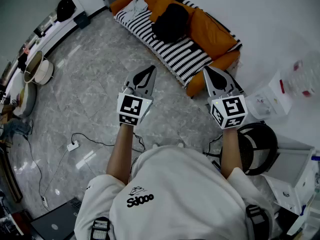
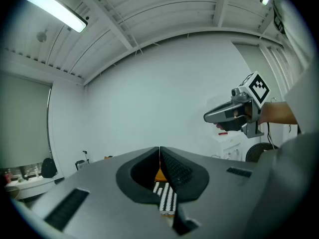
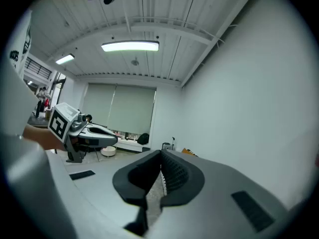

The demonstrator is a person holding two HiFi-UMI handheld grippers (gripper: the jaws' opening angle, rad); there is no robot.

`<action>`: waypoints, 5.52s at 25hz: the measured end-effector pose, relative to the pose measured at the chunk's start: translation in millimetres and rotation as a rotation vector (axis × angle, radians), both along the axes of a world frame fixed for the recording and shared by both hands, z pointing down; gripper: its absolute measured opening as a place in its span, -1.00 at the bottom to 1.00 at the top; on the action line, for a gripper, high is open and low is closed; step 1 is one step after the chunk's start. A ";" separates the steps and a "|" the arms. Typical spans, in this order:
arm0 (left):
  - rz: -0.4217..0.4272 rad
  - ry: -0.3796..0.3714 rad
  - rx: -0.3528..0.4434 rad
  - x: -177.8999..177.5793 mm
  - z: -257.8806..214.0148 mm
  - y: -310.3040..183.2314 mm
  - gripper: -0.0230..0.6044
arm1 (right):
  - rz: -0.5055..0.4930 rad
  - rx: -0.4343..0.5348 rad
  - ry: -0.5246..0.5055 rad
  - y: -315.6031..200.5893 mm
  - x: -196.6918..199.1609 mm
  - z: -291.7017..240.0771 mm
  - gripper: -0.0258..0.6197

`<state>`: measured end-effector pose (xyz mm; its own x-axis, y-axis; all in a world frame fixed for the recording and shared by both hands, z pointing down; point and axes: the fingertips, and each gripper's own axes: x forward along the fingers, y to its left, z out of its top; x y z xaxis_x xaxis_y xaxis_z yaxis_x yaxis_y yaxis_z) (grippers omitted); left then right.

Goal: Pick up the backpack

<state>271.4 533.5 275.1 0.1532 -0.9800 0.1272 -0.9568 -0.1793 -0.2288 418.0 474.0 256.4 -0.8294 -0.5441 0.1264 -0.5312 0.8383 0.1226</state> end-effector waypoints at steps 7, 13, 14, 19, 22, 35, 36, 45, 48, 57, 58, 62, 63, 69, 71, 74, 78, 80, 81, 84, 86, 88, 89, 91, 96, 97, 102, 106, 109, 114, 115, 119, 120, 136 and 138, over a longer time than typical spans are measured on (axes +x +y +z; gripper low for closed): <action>-0.016 0.012 -0.013 7.2 5.9 -14.0 -0.85 | 0.000 -0.029 -0.029 -18.9 12.0 3.1 -0.82; -0.043 0.024 -0.020 23.4 10.0 -31.8 -0.86 | -0.005 -0.044 -0.032 -44.4 31.0 5.8 -0.82; -0.048 0.025 -0.023 26.7 11.9 -34.3 -0.86 | -0.009 -0.049 -0.030 -48.1 34.5 7.1 -0.81; -0.082 0.032 -0.041 37.3 26.0 -41.4 -0.86 | -0.030 -0.085 -0.012 -62.5 47.9 18.7 -0.81; -0.093 0.038 -0.050 39.5 31.5 -50.9 -0.85 | -0.036 -0.086 -0.003 -72.6 52.3 23.5 -0.81; -0.066 0.040 -0.028 -32.2 38.6 -127.7 -0.86 | 0.015 -0.080 -0.005 -144.5 -13.5 34.8 -0.81; -0.062 0.040 -0.025 -44.4 41.2 -139.5 -0.86 | 0.019 -0.078 -0.003 -154.4 -25.7 36.2 -0.81; 0.021 0.030 -0.039 -151.8 29.2 -246.4 -0.86 | 0.077 -0.072 -0.021 -243.8 -137.2 18.6 -0.81; 0.037 0.038 -0.040 -184.8 24.8 -273.9 -0.86 | 0.103 -0.089 -0.030 -268.3 -166.0 15.2 -0.81; 0.074 0.059 -0.052 -253.6 31.2 -337.5 -0.85 | 0.160 -0.109 -0.031 -331.3 -227.9 18.2 -0.81; 0.077 0.060 -0.053 -260.3 31.6 -343.6 -0.86 | 0.161 -0.108 -0.031 -336.9 -235.0 18.2 -0.81; 0.088 0.060 -0.056 -285.8 32.6 -368.3 -0.86 | 0.157 -0.108 -0.036 -359.2 -263.9 17.8 -0.81; 0.092 0.059 -0.058 -291.3 33.6 -375.0 -0.86 | 0.157 -0.108 -0.036 -365.2 -270.4 18.5 -0.81; 0.116 0.062 -0.072 -320.6 41.7 -408.2 -0.85 | 0.171 -0.123 -0.033 -397.5 -300.2 25.2 -0.81; 0.125 0.065 -0.077 -329.0 45.0 -416.6 -0.85 | 0.179 -0.126 -0.031 -405.7 -308.7 27.8 -0.81; 0.135 0.072 -0.090 -342.0 51.3 -429.2 -0.85 | 0.186 -0.130 -0.026 -416.9 -322.6 30.6 -0.81; 0.135 0.089 -0.109 -351.1 64.9 -446.9 -0.85 | 0.178 -0.155 -0.009 -434.5 -333.8 43.1 -0.81; 0.131 0.096 -0.120 -353.0 71.8 -454.9 -0.86 | 0.176 -0.169 -0.004 -444.2 -335.4 49.8 -0.81; 0.129 0.098 -0.126 -353.8 74.9 -458.2 -0.86 | 0.175 -0.176 -0.005 -448.9 -336.2 52.5 -0.81; 0.124 0.099 -0.144 -356.8 83.8 -467.7 -0.86 | 0.169 -0.198 -0.010 -464.9 -340.8 61.2 -0.81; 0.122 0.098 -0.152 -362.4 88.5 -477.9 -0.85 | 0.167 -0.209 -0.015 -479.9 -346.6 66.5 -0.81; 0.116 0.100 -0.163 -369.9 92.9 -491.7 -0.85 | 0.161 -0.216 -0.018 -497.1 -354.1 71.2 -0.81; 0.114 0.101 -0.171 -373.5 95.7 -499.7 -0.85 | 0.156 -0.220 -0.018 -506.4 -358.2 74.1 -0.81; 0.109 0.102 -0.188 -379.3 101.9 -518.1 -0.85 | 0.144 -0.231 -0.017 -527.0 -365.6 80.8 -0.81; 0.107 0.123 -0.229 -386.5 118.5 -579.4 -0.85 | 0.153 -0.271 -0.019 -593.9 -372.4 99.6 -0.81; 0.106 0.132 -0.240 -388.7 123.8 -592.8 -0.85 | 0.156 -0.281 -0.018 -608.0 -373.9 104.5 -0.81; 0.116 0.170 -0.299 -402.7 155.1 -658.7 -0.85 | 0.153 -0.334 0.026 -674.2 -388.3 135.5 -0.81; 0.130 0.174 -0.357 -407.6 185.8 -709.3 -0.85 | 0.154 -0.376 0.059 -721.7 -395.0 166.4 -0.81; 0.133 0.173 -0.396 -410.0 208.3 -742.6 -0.85 | 0.171 -0.406 0.075 -753.9 -395.3 189.4 -0.81; 0.133 0.179 -0.451 -418.6 239.8 -786.6 -0.85 | 0.190 -0.465 0.078 -796.2 -401.1 219.9 -0.73; 0.132 0.183 -0.461 -419.7 245.4 -794.1 -0.85 | 0.186 -0.478 0.082 -802.8 -403.5 225.7 -0.59; 0.139 0.200 -0.499 -417.3 270.5 -824.0 -0.79 | 0.182 -0.519 0.090 -828.9 -407.8 250.3 -0.49; 0.149 0.202 -0.513 -413.5 277.1 -831.0 -0.63 | 0.186 -0.529 0.089 -835.3 -407.0 256.8 -0.48; 0.302 0.217 -0.708 -393.9 388.2 -877.7 -0.40 | 0.224 -0.714 0.106 -865.5 -415.1 376.5 -0.32; 0.337 0.219 -0.723 -399.9 407.3 -887.5 -0.37 | 0.230 -0.729 0.107 -869.8 -426.7 393.1 -0.30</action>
<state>-128.6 -354.0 682.4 0.5188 -0.5653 0.6413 -0.8351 -0.4957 0.2386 -8.7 -395.8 649.4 -0.6686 -0.4497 0.5922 -0.7181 0.5972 -0.3572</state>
